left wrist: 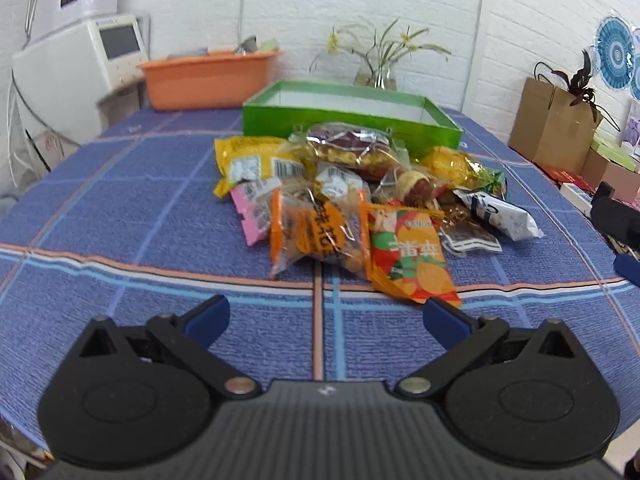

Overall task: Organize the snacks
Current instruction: 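Reach the left tool into the pile and grasp the brown-wrapped snack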

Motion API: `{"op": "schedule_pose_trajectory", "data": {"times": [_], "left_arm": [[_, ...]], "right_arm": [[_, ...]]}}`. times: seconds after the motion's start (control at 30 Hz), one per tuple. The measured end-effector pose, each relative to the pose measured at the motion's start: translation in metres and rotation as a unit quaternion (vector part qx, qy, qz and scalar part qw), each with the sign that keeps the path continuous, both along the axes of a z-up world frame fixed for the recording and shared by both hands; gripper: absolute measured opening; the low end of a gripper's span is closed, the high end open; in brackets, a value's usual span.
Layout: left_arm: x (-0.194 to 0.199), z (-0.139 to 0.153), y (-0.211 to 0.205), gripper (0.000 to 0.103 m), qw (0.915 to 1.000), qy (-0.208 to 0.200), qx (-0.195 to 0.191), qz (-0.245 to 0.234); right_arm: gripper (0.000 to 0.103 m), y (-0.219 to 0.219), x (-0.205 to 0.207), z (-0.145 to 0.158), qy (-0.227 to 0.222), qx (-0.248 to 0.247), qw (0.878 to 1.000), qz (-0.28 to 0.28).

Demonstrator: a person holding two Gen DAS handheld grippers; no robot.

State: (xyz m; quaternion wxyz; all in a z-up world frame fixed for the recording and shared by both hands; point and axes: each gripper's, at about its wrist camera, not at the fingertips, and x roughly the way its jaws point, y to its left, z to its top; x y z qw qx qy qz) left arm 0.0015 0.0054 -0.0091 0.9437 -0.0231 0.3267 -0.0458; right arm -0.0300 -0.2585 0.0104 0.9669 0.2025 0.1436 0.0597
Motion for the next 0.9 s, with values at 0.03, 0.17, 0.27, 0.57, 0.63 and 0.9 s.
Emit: {"op": "schedule_pose_trajectory", "data": {"times": [0.03, 0.17, 0.27, 0.57, 0.63, 0.9], "left_arm": [[0.003, 0.000, -0.004, 0.103, 0.9999, 0.006, 0.009, 0.007], [0.014, 0.000, -0.023, 0.103, 0.9980, 0.018, 0.052, 0.030], [0.020, 0.001, -0.029, 0.103, 0.9965, 0.031, 0.056, 0.053], [0.017, 0.005, -0.040, 0.103, 0.9972, 0.013, 0.062, 0.039], [0.011, 0.008, -0.033, 0.103, 0.9994, -0.005, 0.032, 0.012], [0.016, 0.024, 0.036, 0.103, 0.9980, -0.062, -0.009, 0.007]], "right_arm": [[0.103, -0.001, 0.000, 0.004, -0.013, -0.021, 1.000, 0.003], [0.103, -0.011, 0.005, 0.017, -0.059, -0.067, 0.996, 0.021], [0.103, -0.020, 0.019, 0.025, -0.065, -0.063, 0.995, 0.046], [0.103, -0.028, 0.038, 0.010, -0.063, -0.016, 0.995, 0.073], [0.103, -0.027, 0.042, 0.004, -0.049, -0.006, 0.997, 0.066], [0.103, -0.007, 0.045, 0.027, -0.077, -0.109, 0.987, 0.085]]}}
